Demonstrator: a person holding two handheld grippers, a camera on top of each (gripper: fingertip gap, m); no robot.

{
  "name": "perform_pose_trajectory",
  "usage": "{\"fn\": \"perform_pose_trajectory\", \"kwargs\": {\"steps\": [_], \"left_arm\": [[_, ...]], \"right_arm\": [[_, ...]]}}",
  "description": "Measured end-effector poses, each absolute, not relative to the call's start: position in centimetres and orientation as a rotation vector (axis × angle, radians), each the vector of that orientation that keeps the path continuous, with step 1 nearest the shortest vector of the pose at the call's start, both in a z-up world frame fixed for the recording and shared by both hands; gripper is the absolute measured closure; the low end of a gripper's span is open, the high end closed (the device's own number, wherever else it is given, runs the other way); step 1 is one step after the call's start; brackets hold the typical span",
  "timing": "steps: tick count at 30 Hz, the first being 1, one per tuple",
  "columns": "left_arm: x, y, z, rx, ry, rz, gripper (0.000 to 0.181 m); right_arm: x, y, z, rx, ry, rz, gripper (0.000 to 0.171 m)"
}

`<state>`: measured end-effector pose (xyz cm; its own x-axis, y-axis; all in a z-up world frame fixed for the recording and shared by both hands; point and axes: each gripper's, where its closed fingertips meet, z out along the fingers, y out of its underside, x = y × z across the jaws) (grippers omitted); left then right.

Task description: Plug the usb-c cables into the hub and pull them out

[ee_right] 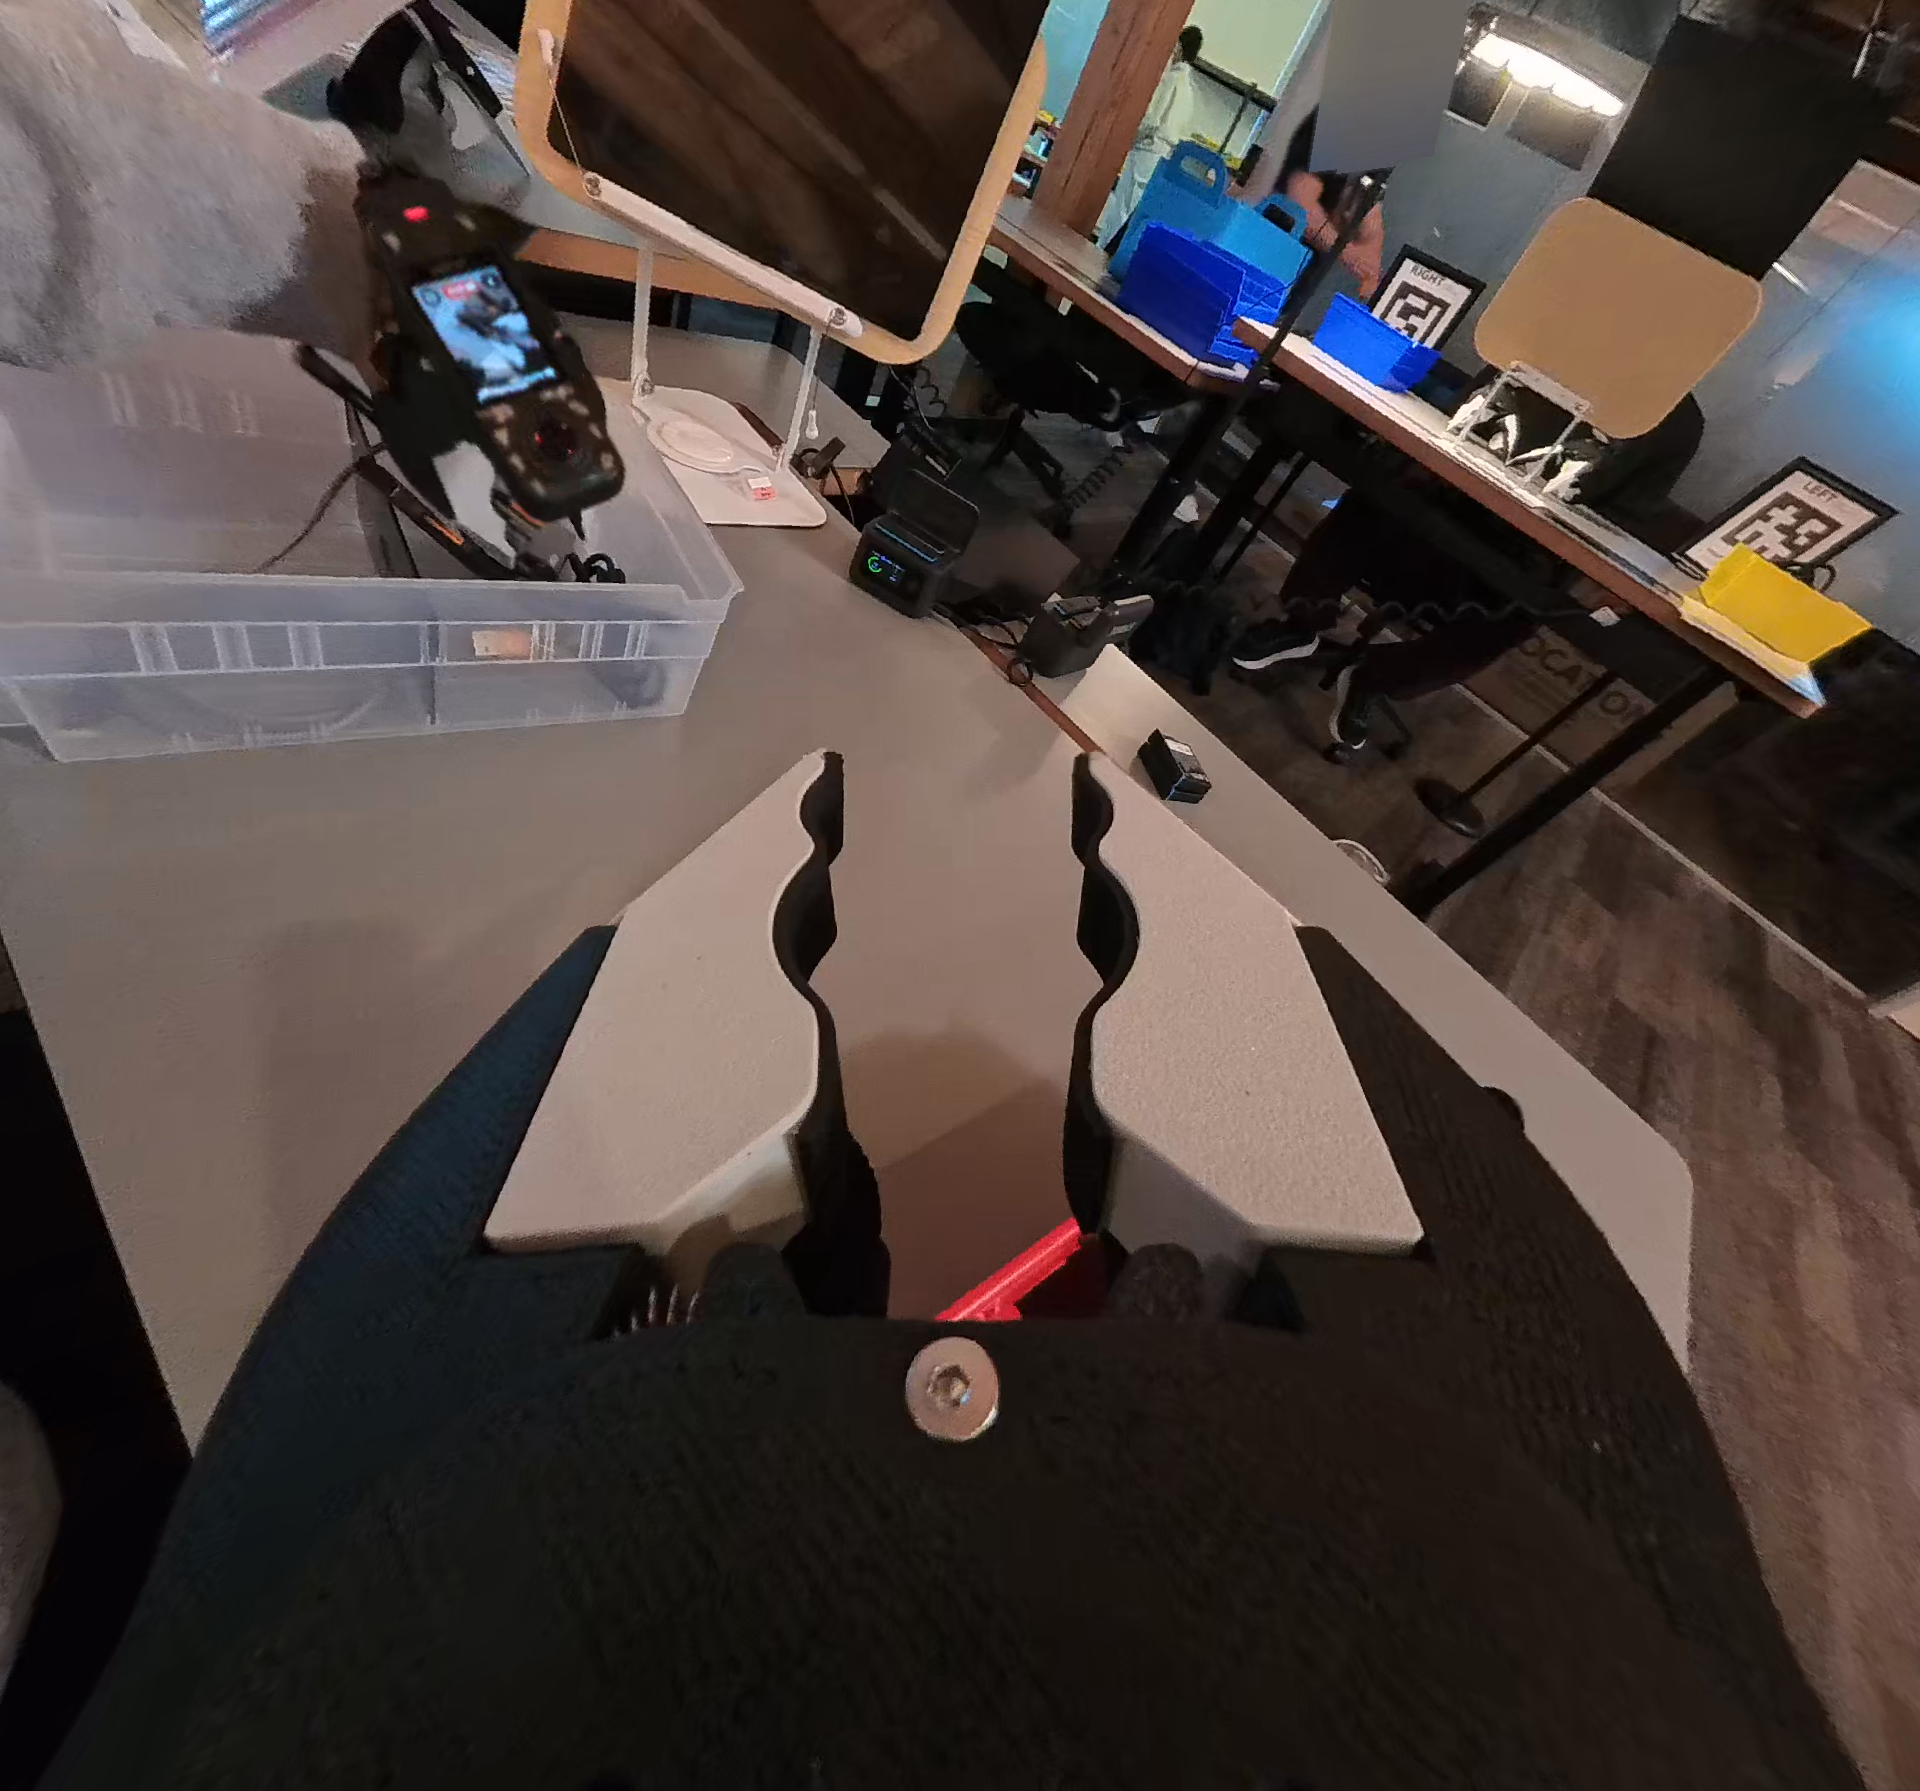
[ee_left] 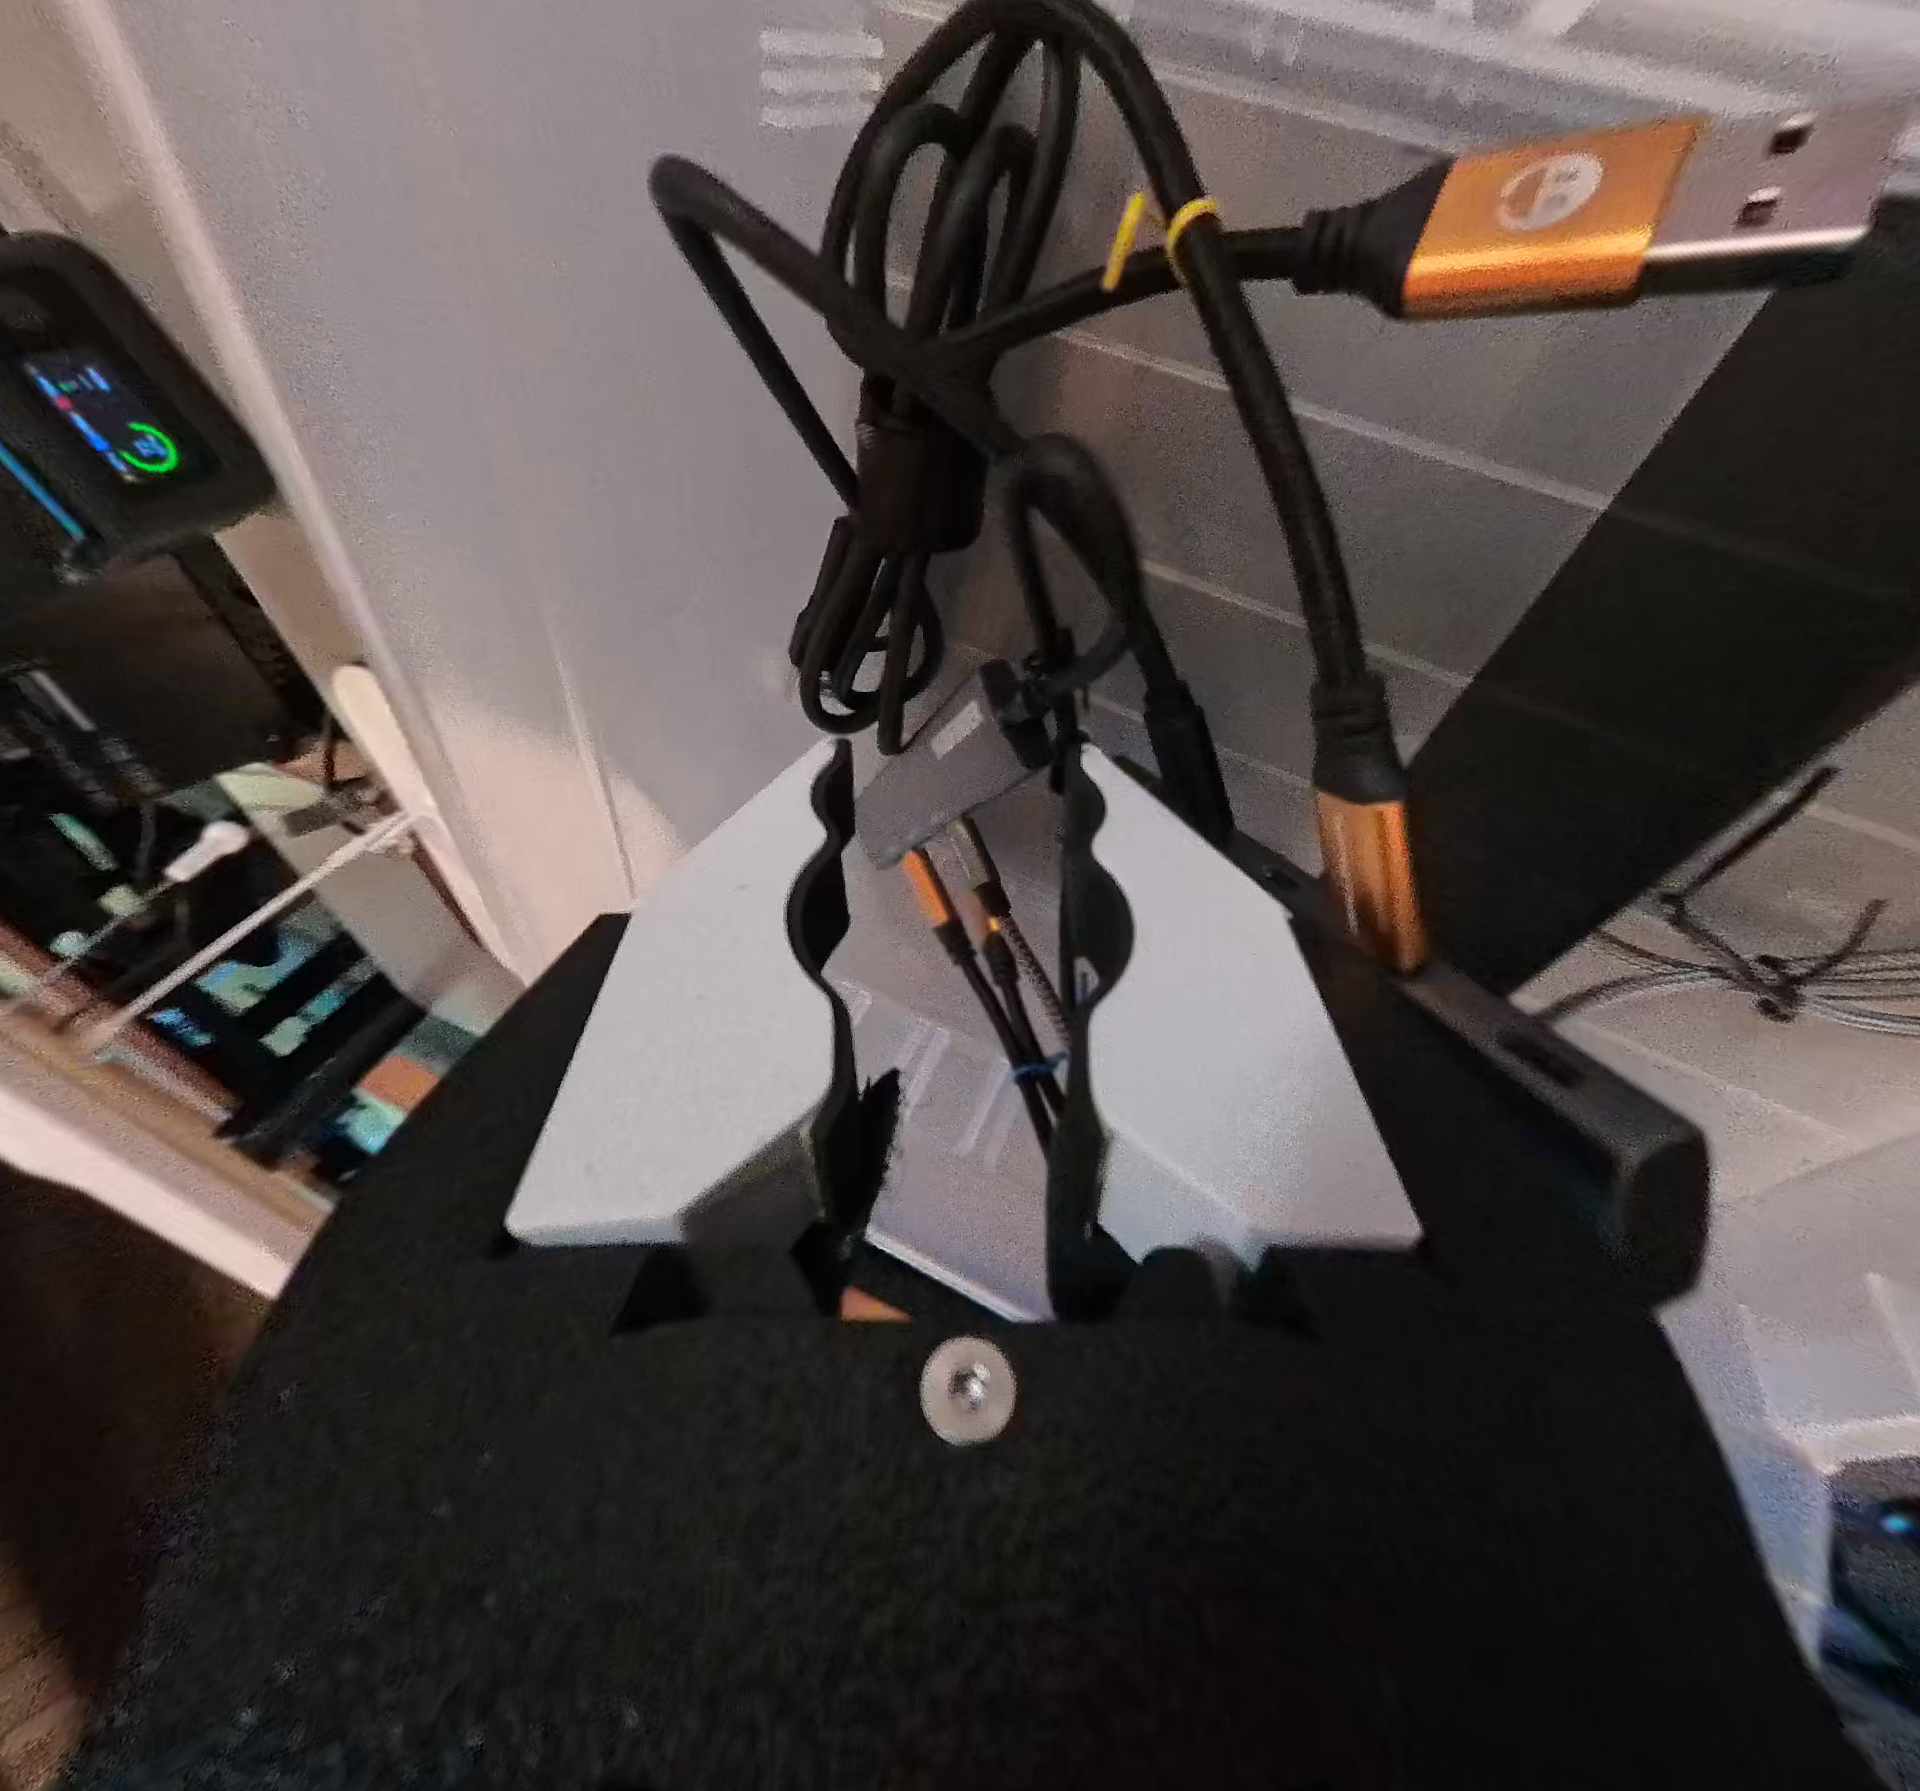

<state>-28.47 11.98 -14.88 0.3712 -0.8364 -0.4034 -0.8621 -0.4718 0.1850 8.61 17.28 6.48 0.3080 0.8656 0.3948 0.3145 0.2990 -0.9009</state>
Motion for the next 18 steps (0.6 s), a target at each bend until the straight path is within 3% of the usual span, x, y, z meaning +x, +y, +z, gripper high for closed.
{"fn": "perform_pose_trajectory", "kwargs": {"steps": [4,6,18], "left_arm": [[-28.2,12.4,-15.7,-2.487,1.63,0.73,0.146],[-27.9,11.9,-15.9,-2.504,1.622,0.672,0.168],[-28.6,12.7,-7.6,-2.24,1.27,0.827,0.174]], "right_arm": [[8.5,17.2,6.2,-1.265,-1.271,0.532,0.128],[8.5,17.1,6.1,-1.263,-1.28,0.531,0.128],[8.9,17.2,6.2,-1.259,-1.283,0.538,0.129]]}}
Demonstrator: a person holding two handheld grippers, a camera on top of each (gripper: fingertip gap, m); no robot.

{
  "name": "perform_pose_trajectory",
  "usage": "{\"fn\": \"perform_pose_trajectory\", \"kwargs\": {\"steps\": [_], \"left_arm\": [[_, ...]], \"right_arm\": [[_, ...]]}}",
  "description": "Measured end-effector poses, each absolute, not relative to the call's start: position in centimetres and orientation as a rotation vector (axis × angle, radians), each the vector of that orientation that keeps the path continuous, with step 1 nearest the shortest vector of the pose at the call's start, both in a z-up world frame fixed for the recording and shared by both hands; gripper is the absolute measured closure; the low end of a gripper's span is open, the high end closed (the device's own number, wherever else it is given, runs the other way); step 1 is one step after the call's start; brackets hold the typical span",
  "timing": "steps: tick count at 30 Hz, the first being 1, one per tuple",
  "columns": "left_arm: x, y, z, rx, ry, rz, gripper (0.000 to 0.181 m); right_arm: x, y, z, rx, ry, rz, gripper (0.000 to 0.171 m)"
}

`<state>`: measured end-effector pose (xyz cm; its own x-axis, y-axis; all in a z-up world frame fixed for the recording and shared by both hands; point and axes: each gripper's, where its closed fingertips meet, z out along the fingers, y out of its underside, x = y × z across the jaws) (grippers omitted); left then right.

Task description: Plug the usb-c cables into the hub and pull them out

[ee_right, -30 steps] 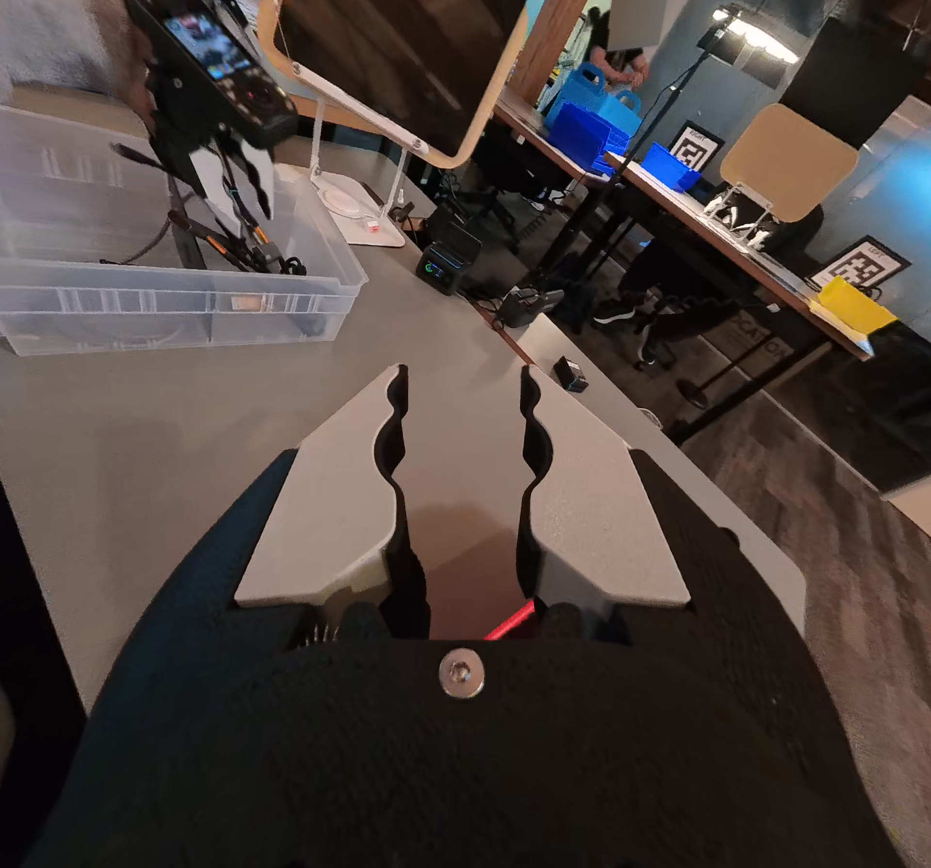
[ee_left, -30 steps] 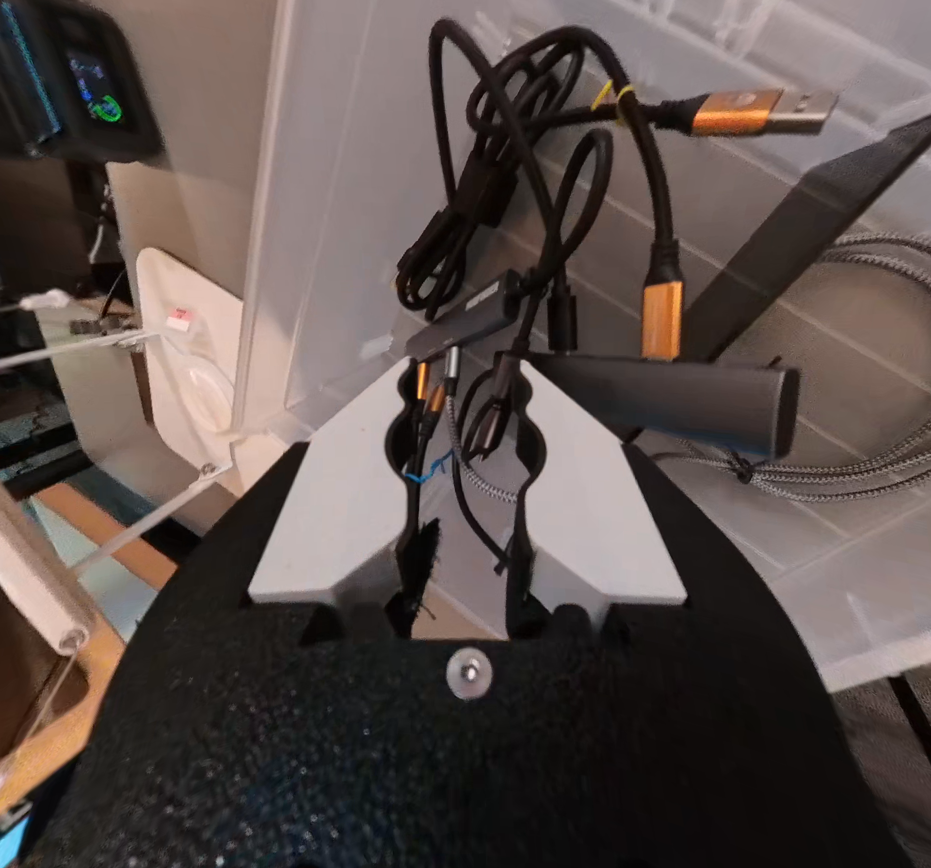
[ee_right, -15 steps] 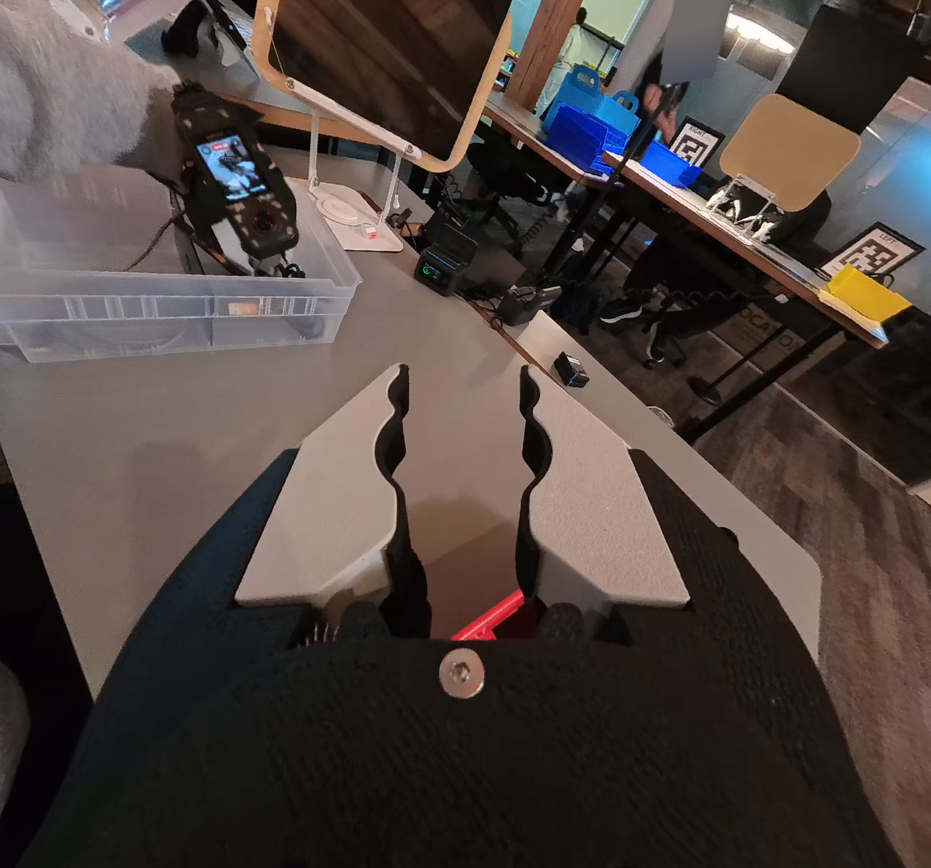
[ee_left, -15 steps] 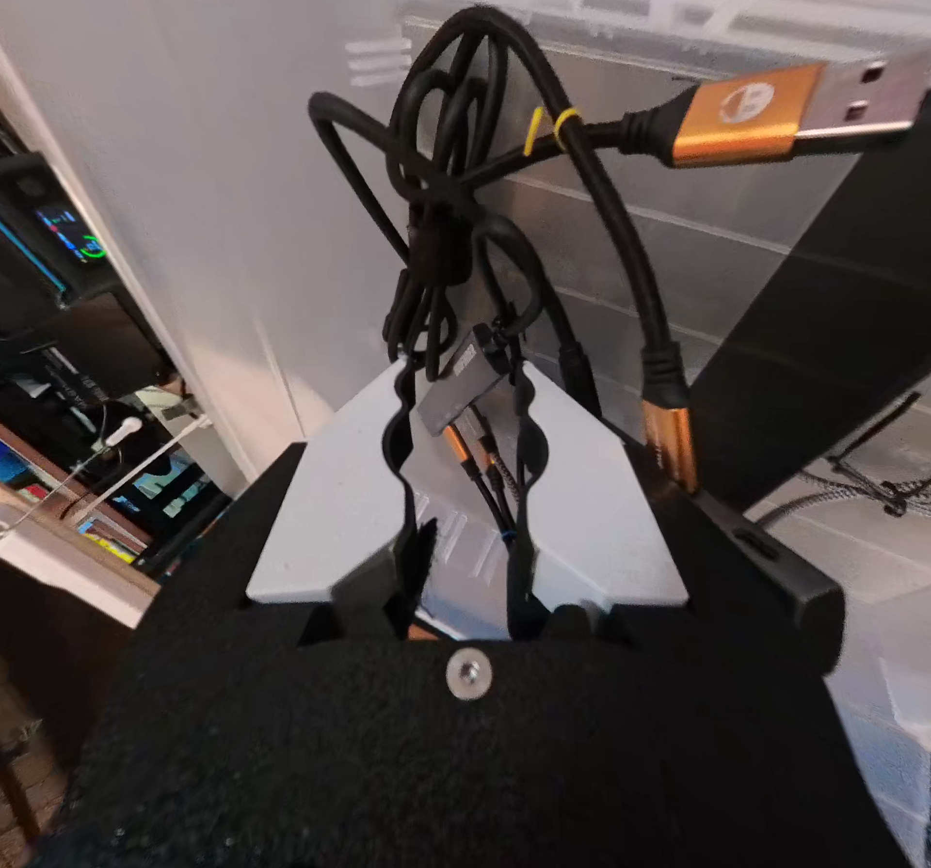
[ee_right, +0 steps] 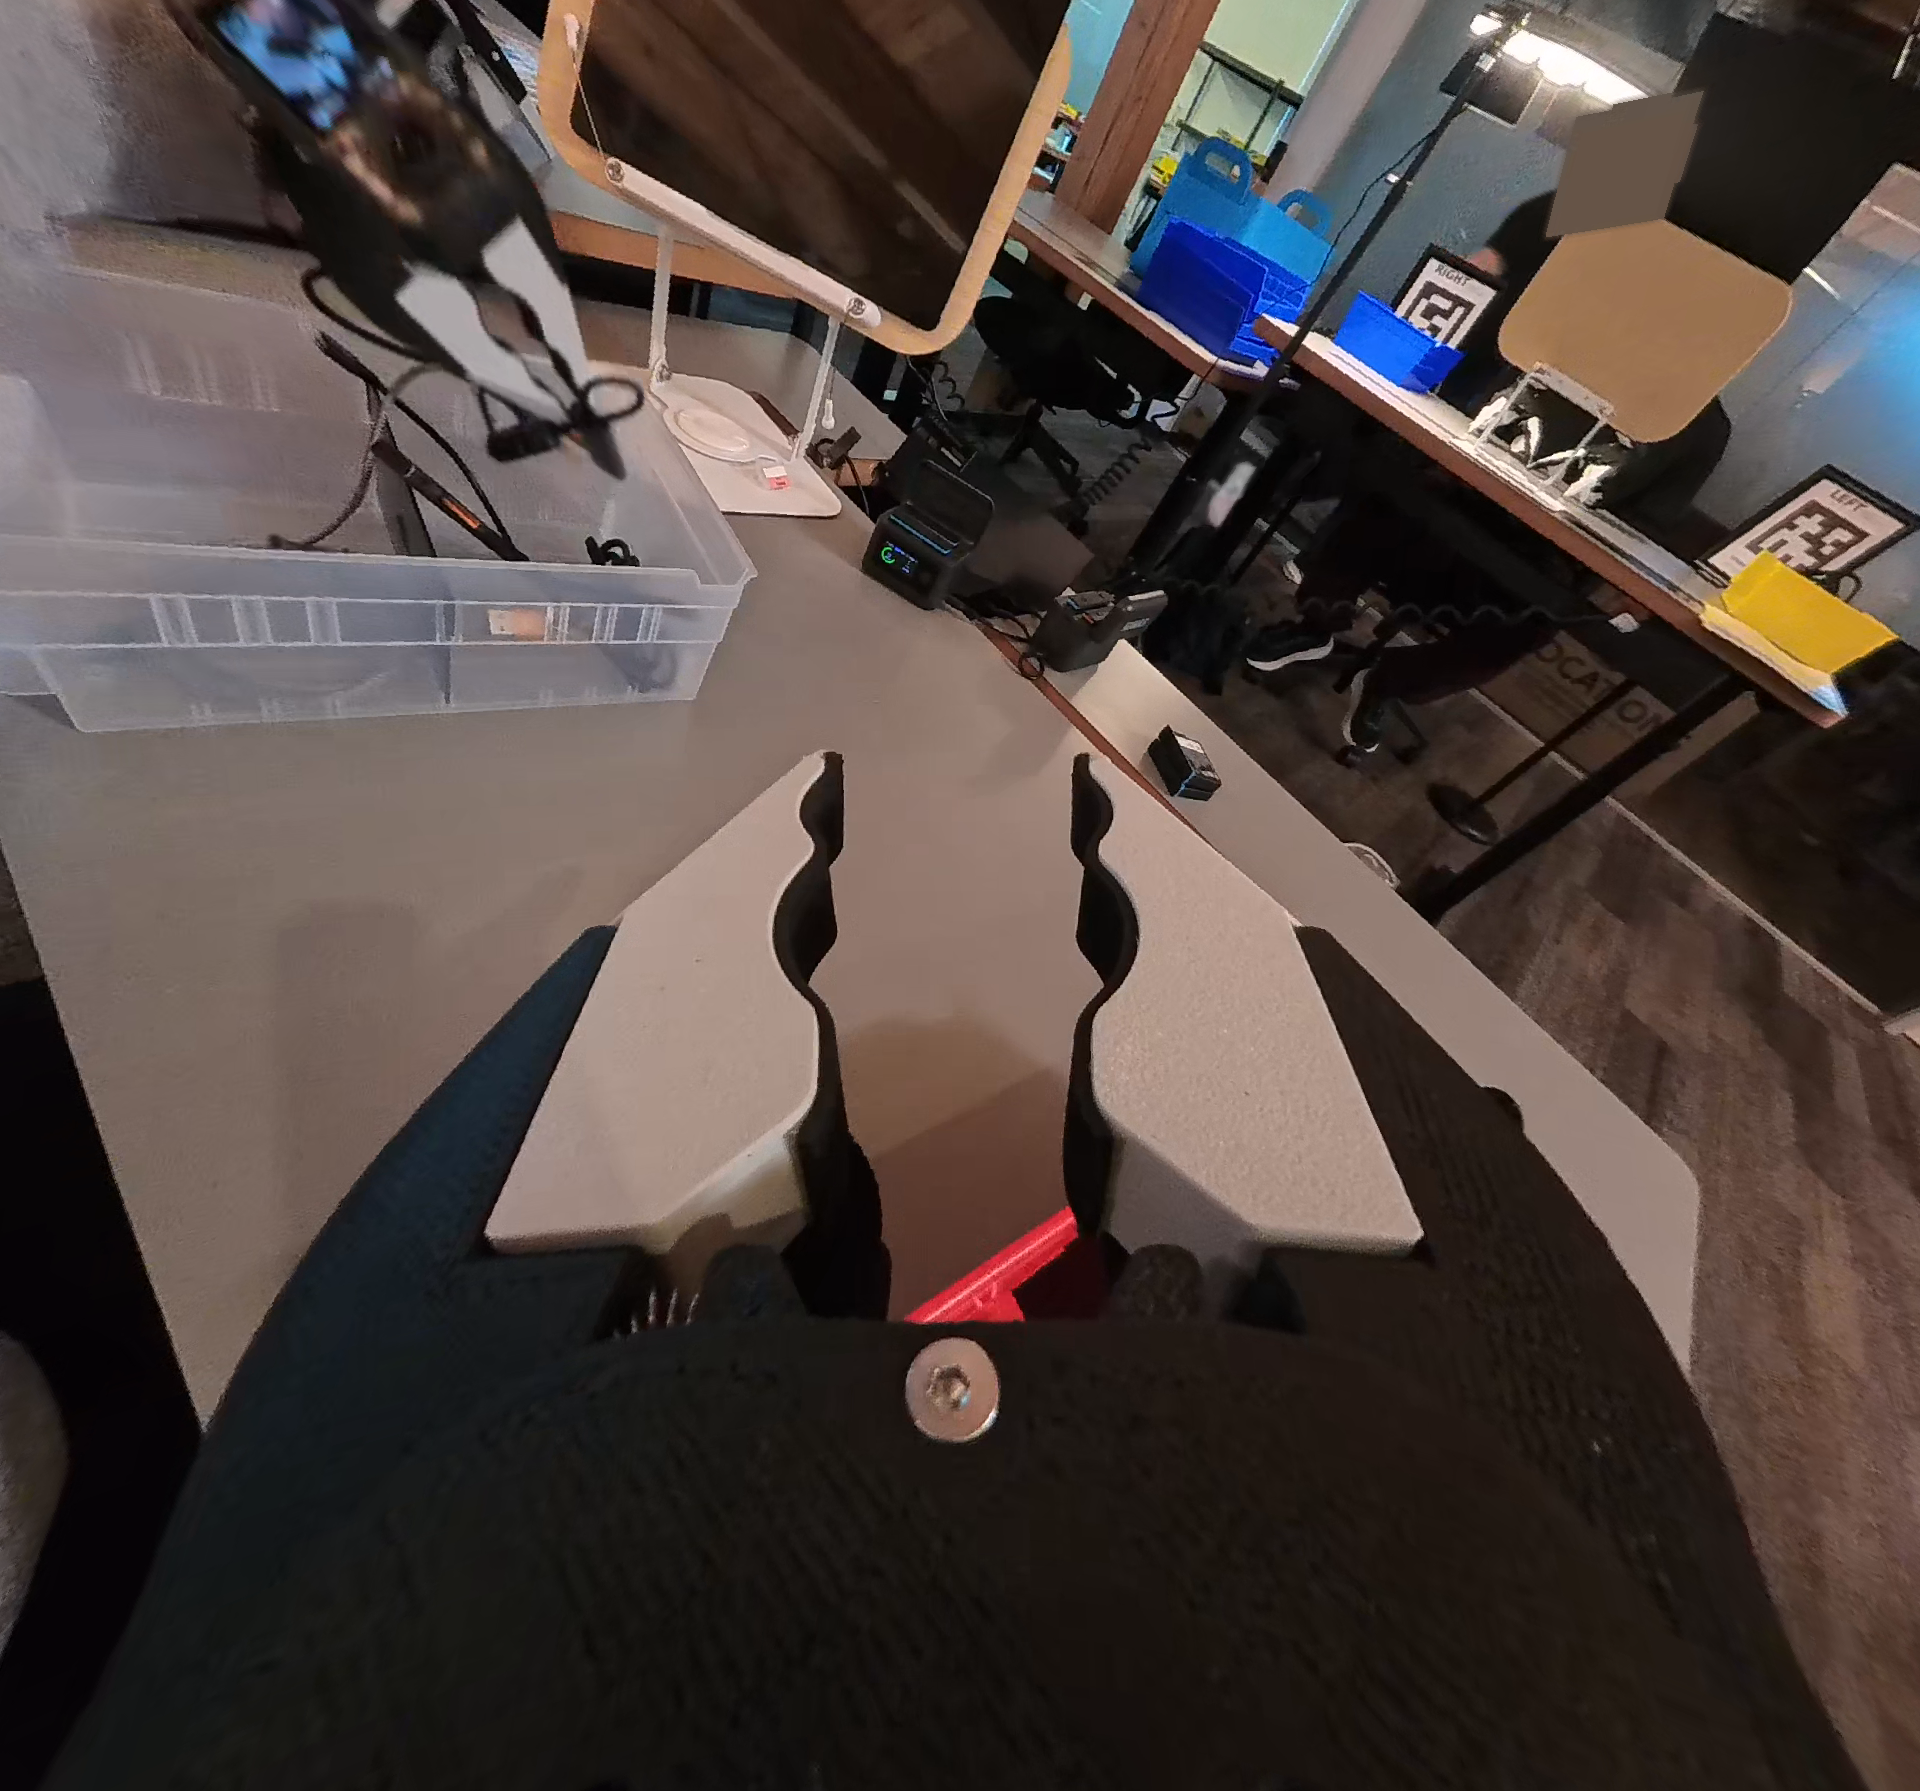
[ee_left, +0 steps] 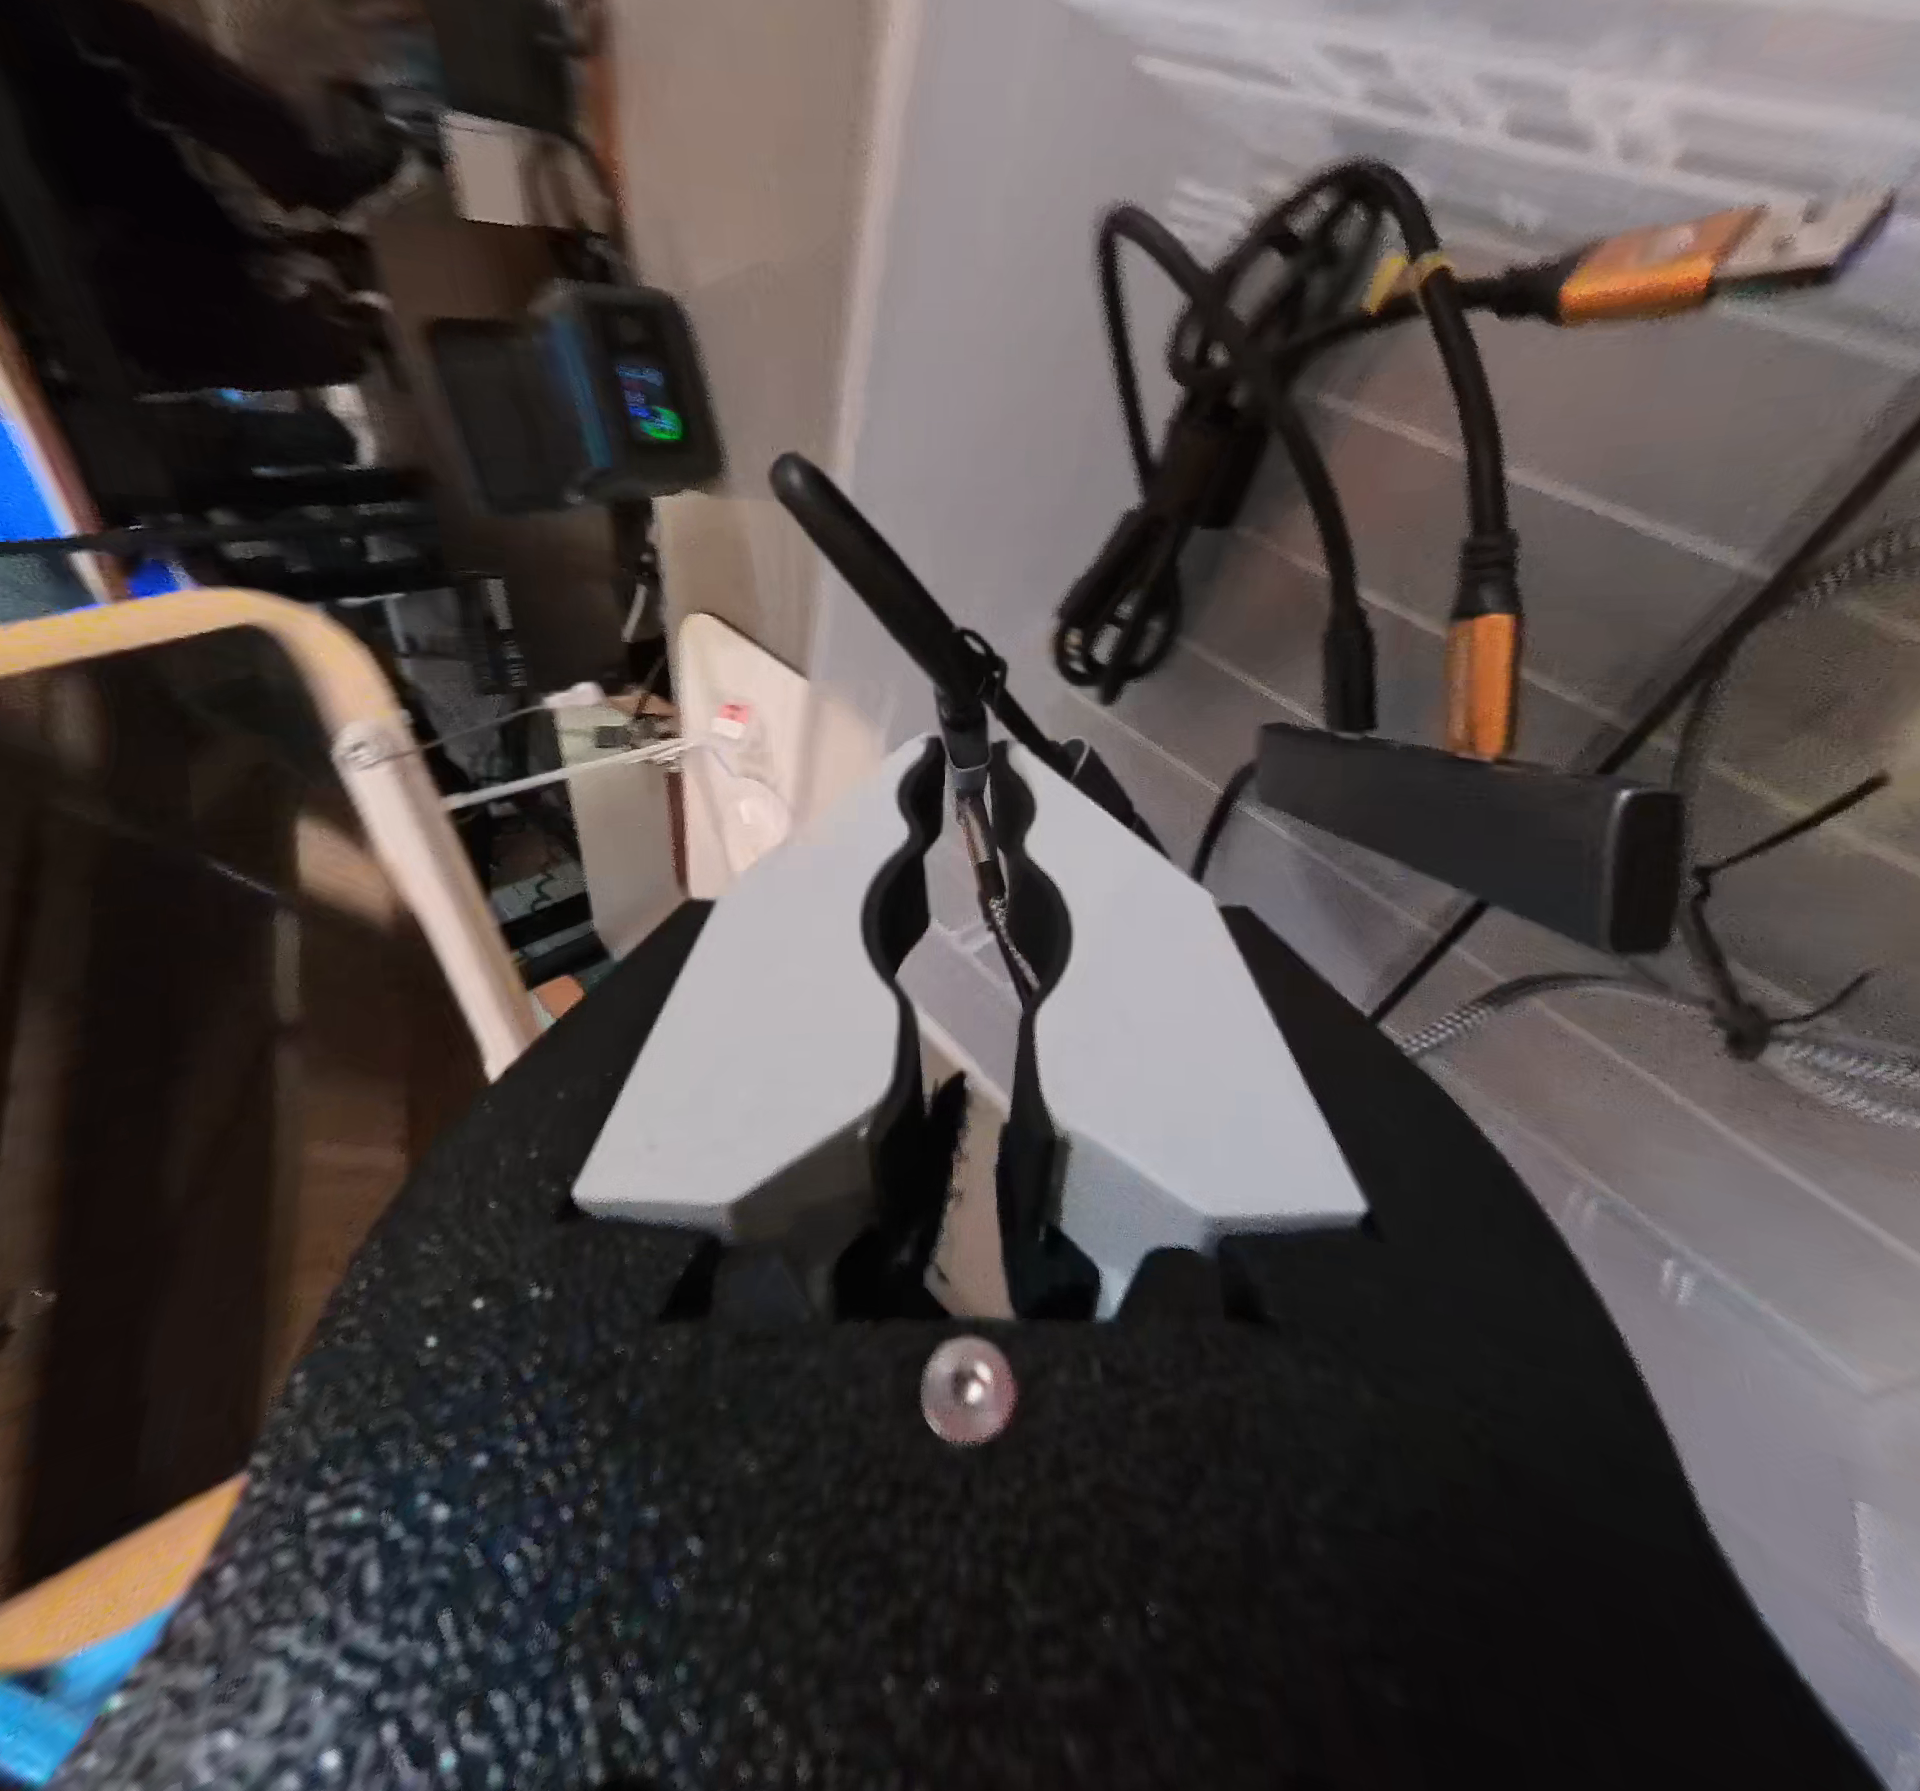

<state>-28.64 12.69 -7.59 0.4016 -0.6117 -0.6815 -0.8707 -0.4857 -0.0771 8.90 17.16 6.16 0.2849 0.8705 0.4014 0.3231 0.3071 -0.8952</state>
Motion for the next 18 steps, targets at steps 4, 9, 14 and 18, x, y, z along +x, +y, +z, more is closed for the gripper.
{"fn": "perform_pose_trajectory", "kwargs": {"steps": [4,9,14,18], "left_arm": [[-28.0,12.9,-0.7,-2.075,1.059,0.811,0.174],[-26.8,12.4,9.5,-1.823,0.852,0.81,0.175],[-23.7,12.1,19.5,-1.579,0.763,0.857,0.174],[-19.3,12.5,25.9,-1.418,0.739,0.815,0.174]], "right_arm": [[9.0,17.3,6.3,-1.261,-1.272,0.558,0.129],[8.8,17.2,6.4,-1.257,-1.267,0.59,0.129],[8.6,17.1,6.5,-1.254,-1.259,0.593,0.129],[8.5,17.2,6.6,-1.256,-1.245,0.6,0.13]]}}
